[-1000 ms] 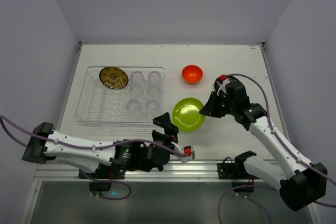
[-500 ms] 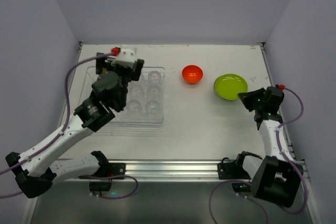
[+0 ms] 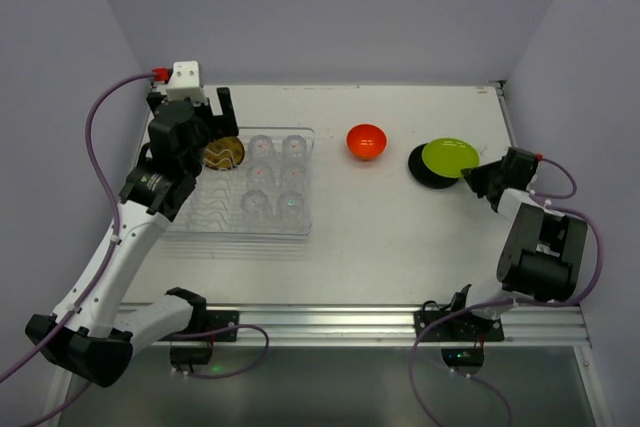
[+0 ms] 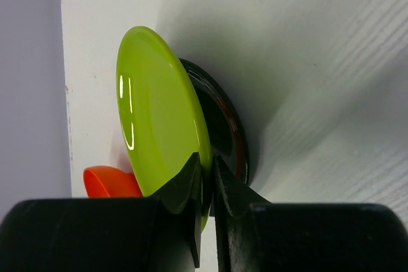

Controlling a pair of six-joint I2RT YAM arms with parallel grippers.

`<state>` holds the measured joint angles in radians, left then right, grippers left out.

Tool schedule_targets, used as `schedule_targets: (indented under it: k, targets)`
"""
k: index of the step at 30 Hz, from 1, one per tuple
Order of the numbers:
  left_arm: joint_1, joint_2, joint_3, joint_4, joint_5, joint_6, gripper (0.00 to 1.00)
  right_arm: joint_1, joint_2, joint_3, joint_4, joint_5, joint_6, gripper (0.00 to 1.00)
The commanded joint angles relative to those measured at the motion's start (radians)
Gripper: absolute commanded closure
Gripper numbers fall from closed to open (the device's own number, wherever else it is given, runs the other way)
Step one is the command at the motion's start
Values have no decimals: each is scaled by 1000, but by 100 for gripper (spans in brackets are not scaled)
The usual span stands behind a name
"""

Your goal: Unload the mixed dishes from the dish rack

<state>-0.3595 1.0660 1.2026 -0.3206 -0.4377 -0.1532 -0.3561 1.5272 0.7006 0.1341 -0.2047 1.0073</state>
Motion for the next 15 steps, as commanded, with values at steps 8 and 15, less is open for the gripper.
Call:
schedule_targets:
  k: [8, 15]
  targets:
    - [14, 2, 46, -20, 53, -43, 0, 98, 80, 189, -123, 102, -102, 96]
    - [14, -8, 32, -17, 54, -45, 0, 97, 90, 177, -131, 87, -81, 93]
